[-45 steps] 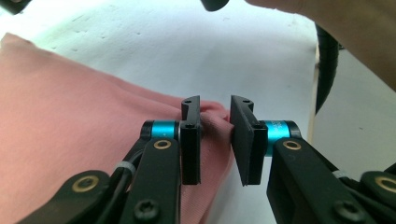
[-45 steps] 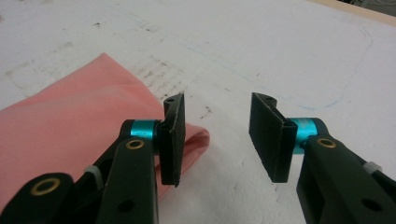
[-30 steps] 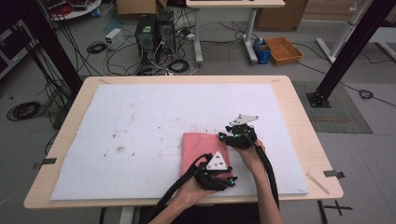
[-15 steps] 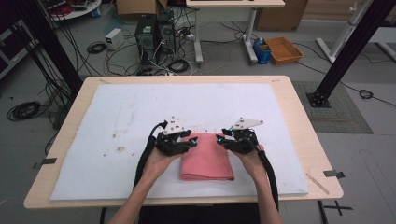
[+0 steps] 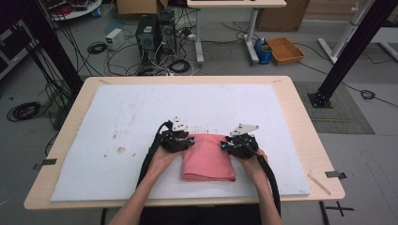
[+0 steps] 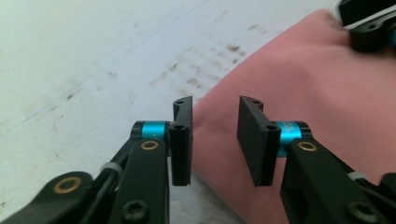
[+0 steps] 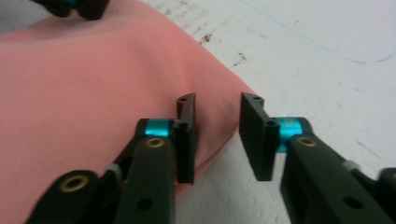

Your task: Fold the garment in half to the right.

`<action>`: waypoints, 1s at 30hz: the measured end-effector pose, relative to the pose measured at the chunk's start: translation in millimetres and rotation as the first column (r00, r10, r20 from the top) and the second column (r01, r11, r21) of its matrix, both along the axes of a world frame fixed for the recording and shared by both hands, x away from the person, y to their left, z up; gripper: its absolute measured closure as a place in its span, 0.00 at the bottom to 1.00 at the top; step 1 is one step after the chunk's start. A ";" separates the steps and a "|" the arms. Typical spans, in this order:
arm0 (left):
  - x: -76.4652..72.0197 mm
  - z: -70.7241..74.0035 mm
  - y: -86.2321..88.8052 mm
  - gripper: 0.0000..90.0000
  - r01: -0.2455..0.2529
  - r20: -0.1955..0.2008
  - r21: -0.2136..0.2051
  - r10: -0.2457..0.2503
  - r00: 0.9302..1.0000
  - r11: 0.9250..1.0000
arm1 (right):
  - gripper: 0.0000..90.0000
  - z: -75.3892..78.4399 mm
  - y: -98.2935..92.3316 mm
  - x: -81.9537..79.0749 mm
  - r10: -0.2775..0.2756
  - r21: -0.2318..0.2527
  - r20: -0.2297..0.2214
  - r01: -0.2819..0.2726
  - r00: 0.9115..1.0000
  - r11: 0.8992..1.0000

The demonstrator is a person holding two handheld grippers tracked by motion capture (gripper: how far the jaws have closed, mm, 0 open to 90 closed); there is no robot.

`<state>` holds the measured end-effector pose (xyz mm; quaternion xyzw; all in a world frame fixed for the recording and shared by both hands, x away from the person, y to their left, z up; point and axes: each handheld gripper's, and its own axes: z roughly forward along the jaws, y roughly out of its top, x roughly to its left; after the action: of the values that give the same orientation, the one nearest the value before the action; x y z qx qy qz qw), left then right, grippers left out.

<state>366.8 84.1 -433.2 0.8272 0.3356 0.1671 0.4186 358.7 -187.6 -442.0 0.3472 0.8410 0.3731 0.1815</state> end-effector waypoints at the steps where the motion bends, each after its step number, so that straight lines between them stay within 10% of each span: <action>1: 0.0 0.0 0.0 0.71 0.000 0.000 0.000 0.000 1.000 1.000 | 0.72 0.0 0.0 0.0 0.000 0.000 0.000 0.000 1.000 1.000; 4: -23.0 11.2 1.7 0.70 0.124 0.000 -0.103 -0.125 0.992 0.987 | 0.71 10.8 1.9 -21.2 0.059 0.071 0.027 -0.061 0.998 0.996; 8: -42.6 10.5 -7.0 0.71 0.226 -0.004 -0.079 -0.227 0.974 0.971 | 0.71 12.9 14.0 -45.8 0.139 0.075 0.043 -0.142 0.989 0.987; 13: -46.7 -10.1 -9.5 0.74 0.217 -0.070 0.002 -0.216 0.974 0.976 | 0.82 -0.6 16.3 -55.2 0.160 0.020 -0.009 -0.160 0.987 0.987; 19: -50.8 -10.7 1.6 0.65 0.196 -0.031 -0.051 -0.198 0.980 0.979 | 0.80 -6.3 6.3 -56.1 0.144 0.076 -0.010 -0.143 0.989 0.987; 23: -66.7 3.7 16.8 0.64 0.224 0.008 -0.136 -0.225 0.974 0.965 | 0.73 2.5 -0.6 -70.2 0.127 0.126 0.025 -0.130 0.992 0.984; 30: -89.6 -1.4 16.4 0.68 0.280 -0.015 -0.025 -0.280 0.960 0.960 | 0.78 2.9 -1.4 -94.6 0.173 0.072 0.027 -0.174 0.985 0.982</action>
<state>277.2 100.5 -434.6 0.8631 0.2207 0.0949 0.4441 264.2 -188.9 -439.0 0.2753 0.8518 0.4218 0.1439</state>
